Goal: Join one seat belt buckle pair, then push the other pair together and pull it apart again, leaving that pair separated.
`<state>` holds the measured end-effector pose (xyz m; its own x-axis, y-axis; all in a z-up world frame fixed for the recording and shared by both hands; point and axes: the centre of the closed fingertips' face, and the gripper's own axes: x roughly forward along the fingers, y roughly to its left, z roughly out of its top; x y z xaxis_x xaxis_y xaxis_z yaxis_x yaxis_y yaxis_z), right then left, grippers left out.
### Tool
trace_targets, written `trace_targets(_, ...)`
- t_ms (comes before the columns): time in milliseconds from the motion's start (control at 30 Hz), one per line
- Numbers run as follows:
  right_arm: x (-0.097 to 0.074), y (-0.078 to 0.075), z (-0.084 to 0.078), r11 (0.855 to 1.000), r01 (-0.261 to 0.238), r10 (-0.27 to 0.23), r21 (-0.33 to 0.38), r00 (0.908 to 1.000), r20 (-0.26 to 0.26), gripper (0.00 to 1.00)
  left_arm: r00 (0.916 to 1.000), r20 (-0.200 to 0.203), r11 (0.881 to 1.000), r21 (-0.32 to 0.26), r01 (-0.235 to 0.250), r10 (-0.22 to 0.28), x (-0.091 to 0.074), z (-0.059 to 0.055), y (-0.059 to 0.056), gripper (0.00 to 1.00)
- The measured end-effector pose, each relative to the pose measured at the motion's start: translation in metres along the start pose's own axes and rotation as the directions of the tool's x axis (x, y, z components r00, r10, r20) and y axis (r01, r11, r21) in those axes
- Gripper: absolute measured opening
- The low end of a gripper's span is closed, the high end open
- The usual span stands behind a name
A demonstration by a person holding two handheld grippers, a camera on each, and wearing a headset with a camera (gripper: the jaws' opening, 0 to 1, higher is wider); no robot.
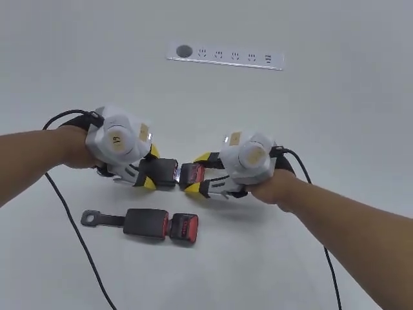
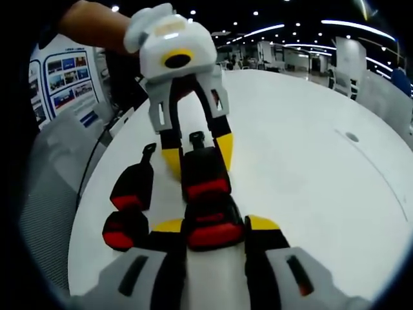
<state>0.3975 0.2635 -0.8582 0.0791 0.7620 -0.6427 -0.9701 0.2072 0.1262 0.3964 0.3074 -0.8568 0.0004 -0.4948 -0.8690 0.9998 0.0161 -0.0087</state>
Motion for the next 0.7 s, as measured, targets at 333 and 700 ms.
trace_targets(333,-0.0002,-0.0008,-0.0015,1.000,0.005,-0.005,-0.013,0.9999,-0.016,0.35,1.0000,-0.006,1.000,0.001,0.000,0.000,0.0000,-0.0006,0.0000,0.34)
trace_targets(700,-0.0002,-0.0018,-0.0014,1.000,0.012,-0.012,-0.020,0.9997,-0.020,0.35,1.0000,-0.004,1.000,-0.001,0.000,0.000,-0.0004,-0.0014,0.0002,0.34)
